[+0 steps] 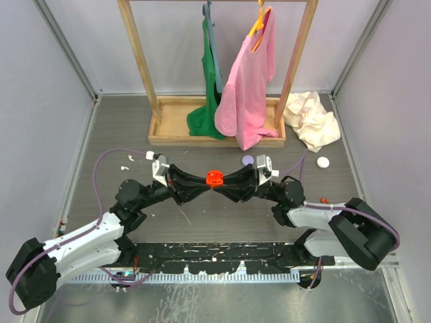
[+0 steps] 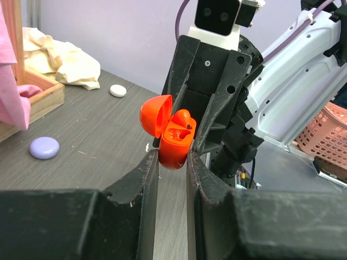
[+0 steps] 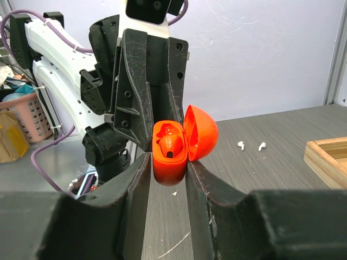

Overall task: Insert the wireless bluetooth earbuds into the charging case
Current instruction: Adjust the charging case.

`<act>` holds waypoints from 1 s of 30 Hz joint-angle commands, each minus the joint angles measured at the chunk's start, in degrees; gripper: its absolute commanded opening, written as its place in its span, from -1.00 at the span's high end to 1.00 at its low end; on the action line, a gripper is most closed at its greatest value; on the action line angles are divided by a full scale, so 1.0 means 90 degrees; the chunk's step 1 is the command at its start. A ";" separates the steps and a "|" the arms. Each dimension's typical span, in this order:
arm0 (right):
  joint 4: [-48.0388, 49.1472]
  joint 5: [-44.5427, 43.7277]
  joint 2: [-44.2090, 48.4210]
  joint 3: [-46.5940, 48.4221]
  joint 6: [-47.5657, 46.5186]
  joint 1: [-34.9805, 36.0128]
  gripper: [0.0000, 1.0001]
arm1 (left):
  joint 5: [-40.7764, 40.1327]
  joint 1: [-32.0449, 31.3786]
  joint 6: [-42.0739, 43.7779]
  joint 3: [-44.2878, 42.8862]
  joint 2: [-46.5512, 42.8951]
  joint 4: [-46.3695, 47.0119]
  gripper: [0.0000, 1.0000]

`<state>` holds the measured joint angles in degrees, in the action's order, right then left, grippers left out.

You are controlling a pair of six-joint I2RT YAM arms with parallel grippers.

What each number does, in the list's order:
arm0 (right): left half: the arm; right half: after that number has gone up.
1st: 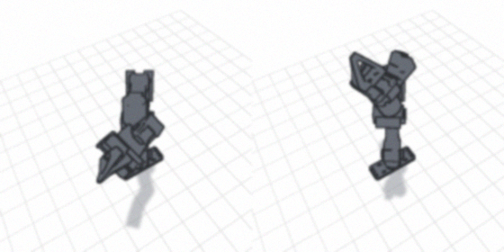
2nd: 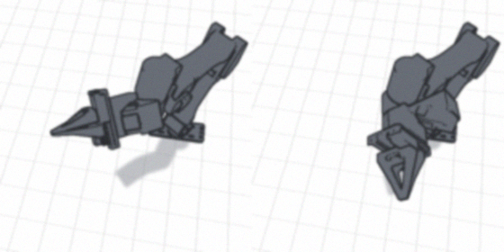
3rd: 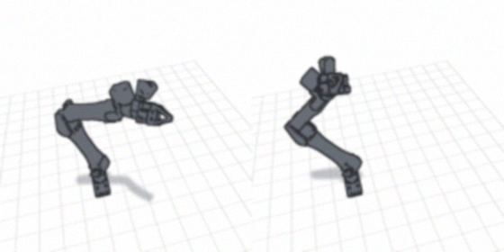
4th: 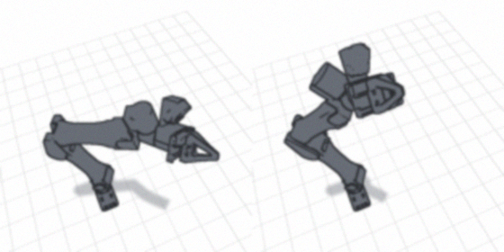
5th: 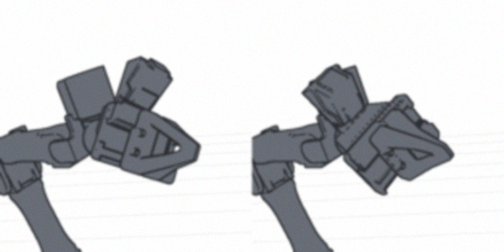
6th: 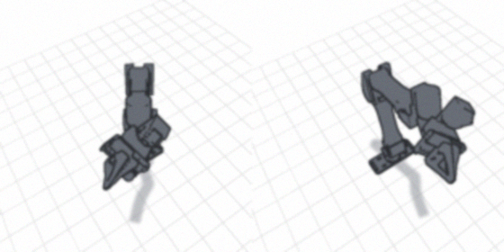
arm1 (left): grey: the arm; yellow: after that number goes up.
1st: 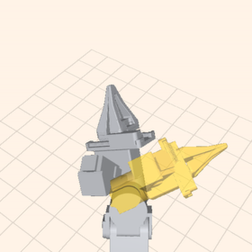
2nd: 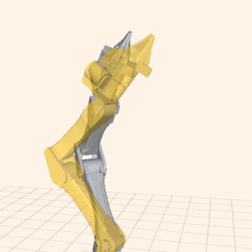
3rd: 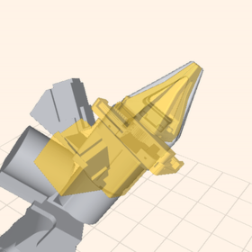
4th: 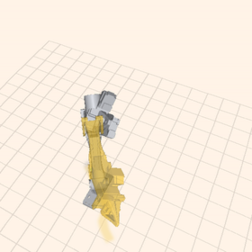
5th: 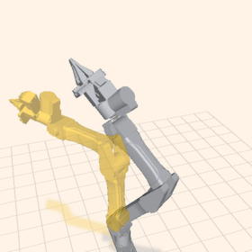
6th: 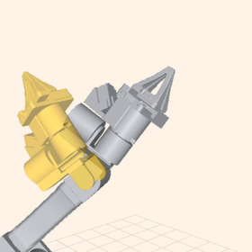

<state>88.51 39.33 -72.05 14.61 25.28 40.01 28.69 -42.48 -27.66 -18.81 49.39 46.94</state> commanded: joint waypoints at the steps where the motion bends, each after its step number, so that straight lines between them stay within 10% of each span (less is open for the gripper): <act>1: 0.0654 0.0083 0.0066 0.0159 0.0028 0.0036 0.25 | -0.0449 0.0033 0.0310 0.0048 -0.0301 0.0025 0.99; 11: 0.0609 0.0171 0.0012 0.0253 0.0097 0.0039 0.47 | -0.0394 0.0036 0.0377 0.0035 -0.0400 -0.0105 0.99; 20: 0.0657 0.0163 -0.0032 0.0349 0.0165 0.0034 0.64 | -0.0025 0.0035 0.0312 -0.0103 -0.0119 -0.0069 0.38; 30: 0.0737 0.0222 -0.0098 0.0407 0.0242 0.0039 0.65 | 0.0094 0.0033 0.0264 -0.0166 0.0038 0.0075 0.23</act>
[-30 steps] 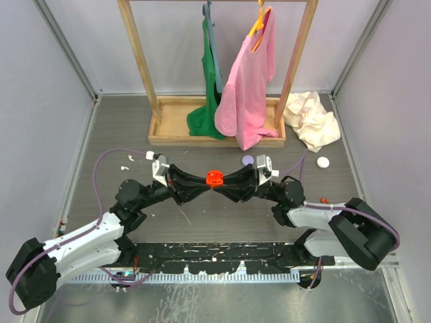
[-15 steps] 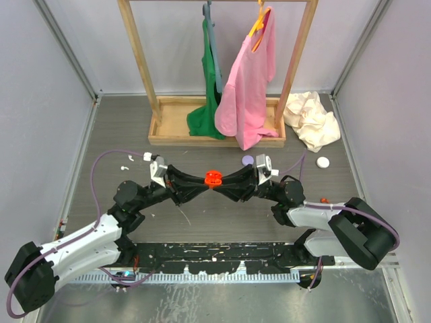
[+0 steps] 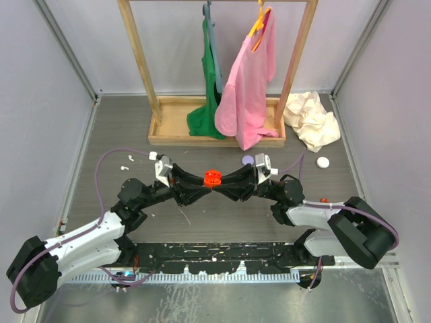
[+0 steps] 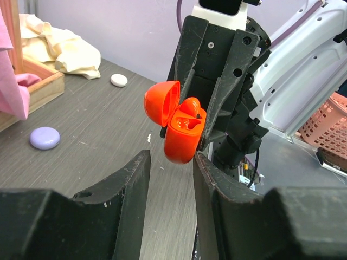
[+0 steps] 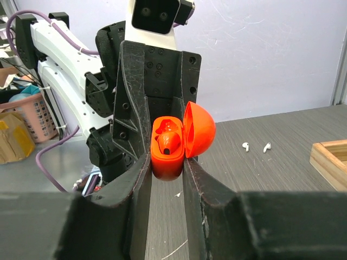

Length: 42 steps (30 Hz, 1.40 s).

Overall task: Insert the wireless bluetooth earbuds into the charging case
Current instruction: Adjust the charging case.

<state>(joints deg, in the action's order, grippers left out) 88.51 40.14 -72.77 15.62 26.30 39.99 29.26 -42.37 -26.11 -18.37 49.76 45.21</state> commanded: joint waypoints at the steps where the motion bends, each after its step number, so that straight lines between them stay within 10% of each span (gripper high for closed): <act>1: 0.0744 0.0146 -0.0034 0.0296 0.0133 0.0040 0.65 | 0.0028 0.0028 0.0095 -0.0222 -0.0016 0.0270 0.22; 33: 0.0806 0.0409 -0.0195 0.0383 0.0201 0.0048 0.65 | 0.0530 0.0013 0.0292 -0.0244 -0.0025 0.0224 0.34; 42: 0.0804 0.0467 -0.0230 0.0355 0.0206 0.0043 0.57 | 0.0499 0.0007 0.0540 -0.0231 -0.0229 0.0102 0.78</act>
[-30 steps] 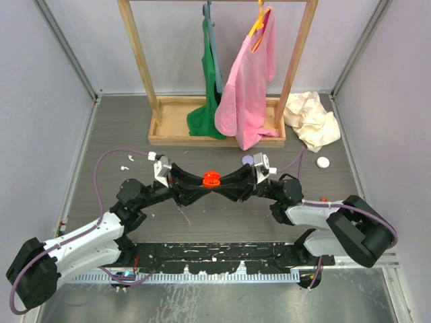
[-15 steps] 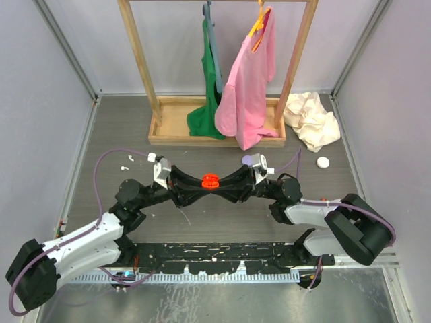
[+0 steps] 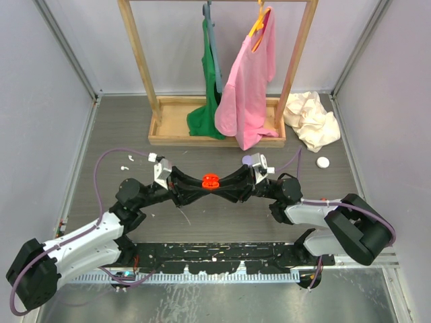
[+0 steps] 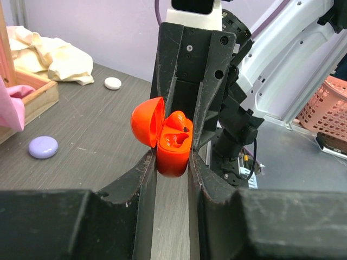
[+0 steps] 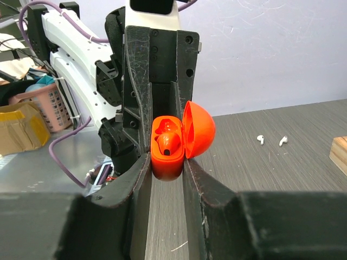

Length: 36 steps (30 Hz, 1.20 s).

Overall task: Insert the wireless bluetooth earbuds into the charging case
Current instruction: Adjust the charging case, then move the earbud to the center of the board.

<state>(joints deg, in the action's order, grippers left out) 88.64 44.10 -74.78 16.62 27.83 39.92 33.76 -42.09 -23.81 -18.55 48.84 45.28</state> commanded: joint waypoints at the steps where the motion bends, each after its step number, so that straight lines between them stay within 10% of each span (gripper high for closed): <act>1: 0.0779 0.0011 0.0009 0.0227 0.0030 0.0048 0.53 | -0.0001 -0.0014 0.0357 -0.0223 -0.0160 -0.0024 0.81; 9: -0.0226 -0.0248 0.0536 0.0065 -0.0473 0.0048 -0.02 | -0.0027 -0.0022 0.1288 -0.0261 -0.0627 -0.1020 0.95; 19: -0.4318 -0.1426 0.2571 0.0181 -0.1650 0.0033 -0.48 | -0.0447 -0.0021 0.2138 0.0136 -0.1027 -0.1270 0.99; 27: -0.8208 -0.4068 0.3533 0.0984 -0.1251 0.0026 -0.98 | -0.0503 -0.0012 0.2438 0.0342 -0.1218 -0.1339 0.99; 36: -1.1125 -0.6726 0.2962 0.1938 0.0030 -0.0140 -1.00 | -0.0850 -0.0020 0.2450 0.0440 -0.1302 -0.1440 0.95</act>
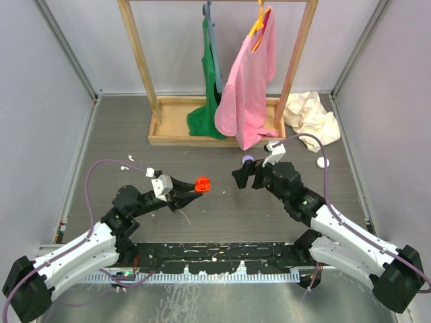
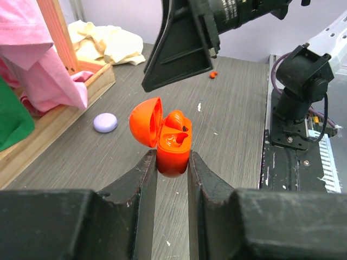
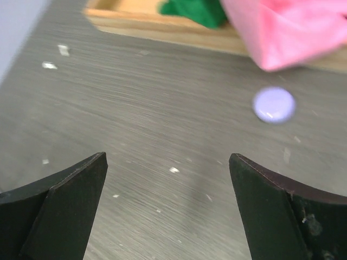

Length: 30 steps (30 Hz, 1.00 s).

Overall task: Insert the wireless bluetooth earbuds into the charging case
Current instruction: Move the earbud to the center of the board.

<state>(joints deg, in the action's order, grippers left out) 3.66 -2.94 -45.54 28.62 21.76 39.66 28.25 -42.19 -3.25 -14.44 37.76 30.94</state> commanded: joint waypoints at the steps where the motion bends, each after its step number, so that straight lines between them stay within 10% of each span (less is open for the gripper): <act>1: -0.1933 -0.1646 -0.0381 0.0662 0.0833 -0.0144 -1.00 | -0.0238 -0.0005 0.0165 -0.0017 -0.0065 0.0140 0.95; 13: -0.3890 -0.2728 -0.1004 0.0865 0.2198 -0.2307 -1.00 | -0.0297 -0.0008 0.0156 -0.0049 -0.0017 0.0068 0.95; 30: -0.2791 -0.2601 -0.1821 0.0434 0.1830 -0.5616 -0.77 | -0.0151 -0.0008 0.0131 -0.0119 0.0384 0.0146 0.95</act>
<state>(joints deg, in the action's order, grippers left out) -26.89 -28.10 -59.59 33.58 38.28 -5.87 26.33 -42.19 -2.92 -14.41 40.88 29.28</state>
